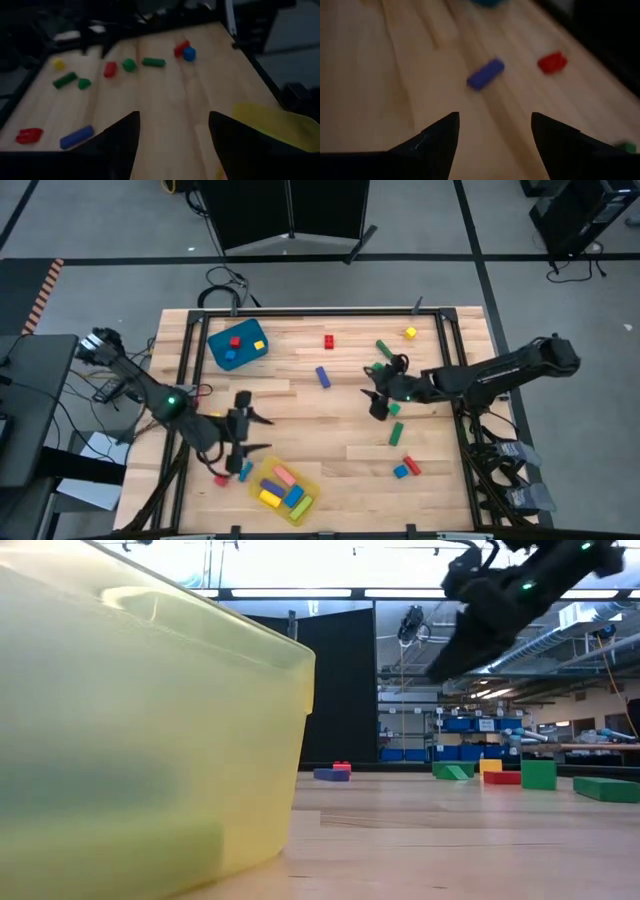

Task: Sort blocks by size
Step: Put the bottom small green block into the blue bin

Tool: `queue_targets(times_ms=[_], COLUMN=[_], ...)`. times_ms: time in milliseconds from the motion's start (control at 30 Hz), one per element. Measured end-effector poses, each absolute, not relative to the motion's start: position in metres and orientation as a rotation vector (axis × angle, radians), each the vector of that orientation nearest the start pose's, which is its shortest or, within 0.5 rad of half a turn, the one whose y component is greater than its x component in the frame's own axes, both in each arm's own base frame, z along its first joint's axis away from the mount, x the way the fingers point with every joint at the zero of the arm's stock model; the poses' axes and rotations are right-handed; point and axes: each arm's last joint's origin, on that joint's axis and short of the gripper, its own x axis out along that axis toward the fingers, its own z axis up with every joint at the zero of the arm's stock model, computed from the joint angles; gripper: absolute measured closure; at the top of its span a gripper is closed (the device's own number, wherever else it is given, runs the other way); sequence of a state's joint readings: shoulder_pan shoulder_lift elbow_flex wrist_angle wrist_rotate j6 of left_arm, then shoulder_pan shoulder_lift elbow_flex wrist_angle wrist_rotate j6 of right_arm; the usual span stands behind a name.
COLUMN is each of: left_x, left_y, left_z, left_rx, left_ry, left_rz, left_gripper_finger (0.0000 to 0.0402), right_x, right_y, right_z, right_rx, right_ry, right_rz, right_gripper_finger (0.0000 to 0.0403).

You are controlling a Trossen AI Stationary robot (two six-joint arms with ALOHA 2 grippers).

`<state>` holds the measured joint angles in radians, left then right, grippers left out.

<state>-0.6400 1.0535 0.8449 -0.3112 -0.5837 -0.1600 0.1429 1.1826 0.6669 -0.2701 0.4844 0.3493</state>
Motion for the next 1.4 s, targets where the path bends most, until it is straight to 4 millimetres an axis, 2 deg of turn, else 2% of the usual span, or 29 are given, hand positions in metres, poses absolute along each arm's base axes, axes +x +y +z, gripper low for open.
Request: queue_targets(times_ms=[233, 367, 633, 1100, 1267, 1400], left_x=[0.177, 0.174, 0.175, 0.174, 0.174, 0.174], left_y=[-0.095, -0.089, -0.087, -0.087, -0.087, -0.087], left_z=[0.258, 0.246, 0.245, 0.246, 0.246, 0.246], left_rx=[0.072, 0.05, 0.075, 0.085, 0.085, 0.085], left_ry=[0.272, 0.216, 0.189, 0.186, 0.187, 0.187], left_rz=[0.044, 0.057, 0.062, 0.062, 0.062, 0.062], left_gripper_finger=[0.0165, 0.0165, 0.0165, 0.0165, 0.0165, 0.0165], right_x=[0.205, 0.195, 0.194, 0.208, 0.215, 0.217], right_y=[0.035, 0.042, 0.051, 0.054, 0.053, 0.053], right_z=[0.197, 0.188, 0.173, 0.138, 0.129, 0.126], right_rx=[0.166, 0.197, 0.193, 0.174, 0.197, 0.209], right_ry=[0.914, 1.019, 1.116, 1.265, 1.287, 1.298], right_rz=[-0.482, -0.543, -0.563, -0.578, -0.567, -0.557], right_gripper_finger=[0.0135, 0.0122, 0.0095, 0.0095, 0.0123, 0.0172])
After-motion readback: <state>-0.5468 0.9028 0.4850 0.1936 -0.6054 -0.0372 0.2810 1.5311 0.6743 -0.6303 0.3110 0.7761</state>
